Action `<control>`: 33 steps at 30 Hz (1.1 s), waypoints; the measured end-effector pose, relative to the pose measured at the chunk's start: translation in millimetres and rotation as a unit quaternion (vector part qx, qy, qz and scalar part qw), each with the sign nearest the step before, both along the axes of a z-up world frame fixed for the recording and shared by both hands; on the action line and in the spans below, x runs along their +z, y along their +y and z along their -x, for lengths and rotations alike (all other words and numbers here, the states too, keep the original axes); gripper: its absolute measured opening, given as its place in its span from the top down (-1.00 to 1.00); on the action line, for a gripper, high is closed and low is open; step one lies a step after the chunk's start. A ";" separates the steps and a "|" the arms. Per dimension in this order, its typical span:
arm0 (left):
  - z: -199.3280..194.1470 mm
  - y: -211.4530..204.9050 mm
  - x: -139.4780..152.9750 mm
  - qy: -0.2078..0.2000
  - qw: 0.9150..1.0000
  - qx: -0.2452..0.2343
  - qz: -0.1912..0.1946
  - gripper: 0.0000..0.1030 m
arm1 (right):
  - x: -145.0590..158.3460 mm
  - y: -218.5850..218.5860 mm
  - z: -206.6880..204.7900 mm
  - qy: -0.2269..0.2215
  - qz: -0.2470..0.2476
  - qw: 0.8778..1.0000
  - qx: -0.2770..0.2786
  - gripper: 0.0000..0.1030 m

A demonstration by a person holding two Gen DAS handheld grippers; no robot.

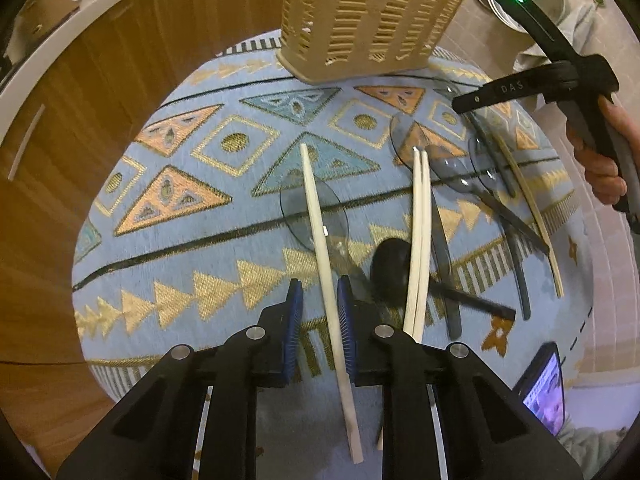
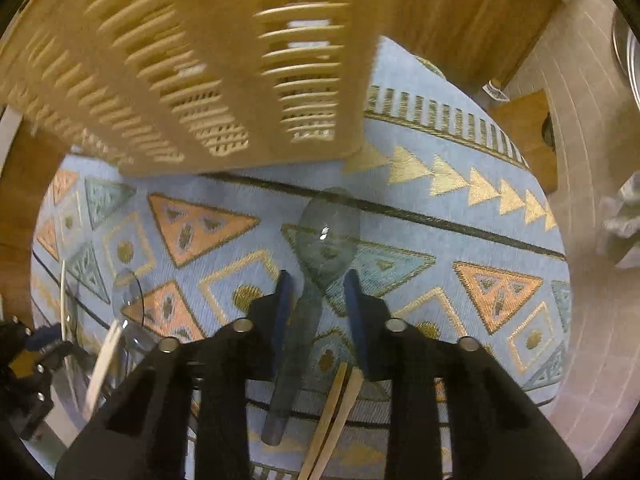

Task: Organize utensils
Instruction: 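Grasp a single wooden chopstick with the left gripper while the right gripper grasps a clear plastic spoon, then lift the chopstick into the beige holder and open the left gripper while the right drops the spoon in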

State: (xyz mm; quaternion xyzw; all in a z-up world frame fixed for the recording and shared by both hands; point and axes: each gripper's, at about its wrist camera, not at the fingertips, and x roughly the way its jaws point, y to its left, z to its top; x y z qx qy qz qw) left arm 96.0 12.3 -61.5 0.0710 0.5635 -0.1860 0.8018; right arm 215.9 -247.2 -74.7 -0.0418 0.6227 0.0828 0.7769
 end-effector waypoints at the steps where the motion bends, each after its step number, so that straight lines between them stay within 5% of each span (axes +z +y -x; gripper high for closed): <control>1: 0.5 0.5 -0.4 0.002 1.000 -0.002 -0.002 0.66 | -0.3 2.5 0.8 0.003 0.000 1.000 0.004 0.76; 6: -0.4 -5.4 -0.8 0.005 1.000 -0.009 -0.025 0.65 | -0.9 11.6 4.7 0.001 0.007 1.000 0.015 0.80; 10: -1.8 -8.2 -1.2 -0.004 0.999 -0.005 -0.037 0.93 | 5.4 9.7 16.3 -0.018 -0.020 0.999 0.024 0.80; 15: 3.0 10.5 12.8 -0.047 0.997 0.037 0.042 0.93 | 39.7 -2.1 48.5 -0.095 -0.082 0.991 0.035 0.80; 19: 9.6 20.7 40.6 -0.104 0.985 0.071 0.115 0.93 | 71.4 -16.8 74.2 -0.170 -0.131 0.976 0.044 0.80; 25: 11.1 10.3 116.2 -0.244 0.943 0.090 0.209 0.93 | 147.2 -32.2 95.3 -0.308 -0.188 0.932 0.036 0.80; 28: -6.4 -14.0 153.3 -0.333 0.910 0.102 0.224 0.93 | 185.1 -37.5 93.0 -0.382 -0.192 0.904 0.018 0.80; 33: -48.2 -47.3 172.2 -0.427 0.867 0.107 0.234 0.93 | 205.9 -28.9 63.8 -0.466 -0.159 0.870 -0.013 0.80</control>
